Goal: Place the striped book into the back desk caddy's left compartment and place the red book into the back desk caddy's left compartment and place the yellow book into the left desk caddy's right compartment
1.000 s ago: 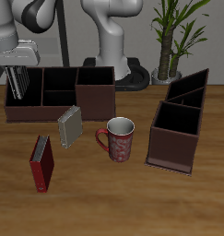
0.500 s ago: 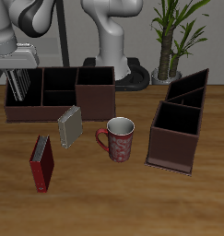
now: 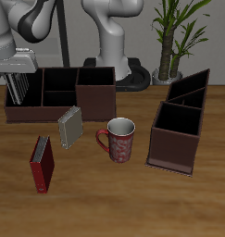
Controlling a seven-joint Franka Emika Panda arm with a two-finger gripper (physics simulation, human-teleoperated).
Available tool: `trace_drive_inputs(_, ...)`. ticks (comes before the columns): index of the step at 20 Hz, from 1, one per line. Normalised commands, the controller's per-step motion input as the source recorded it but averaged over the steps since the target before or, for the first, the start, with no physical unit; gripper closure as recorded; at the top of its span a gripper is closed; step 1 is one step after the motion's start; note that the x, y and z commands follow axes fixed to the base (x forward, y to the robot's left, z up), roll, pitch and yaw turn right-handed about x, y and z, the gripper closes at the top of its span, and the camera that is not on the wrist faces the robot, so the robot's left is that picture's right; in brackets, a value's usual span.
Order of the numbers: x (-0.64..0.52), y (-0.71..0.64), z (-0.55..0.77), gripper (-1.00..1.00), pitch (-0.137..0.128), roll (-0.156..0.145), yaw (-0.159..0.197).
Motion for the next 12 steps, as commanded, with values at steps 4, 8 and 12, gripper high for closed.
trace_drive_inputs(4,0.05,0.08,-0.18,1.0,0.038,0.023,0.024)
trace_drive_inputs(8,0.03,-0.07,-0.07,1.0,0.0,-0.036,0.036)
trace_drive_inputs(12,0.05,-0.07,-0.11,1.0,0.025,-0.007,0.009)
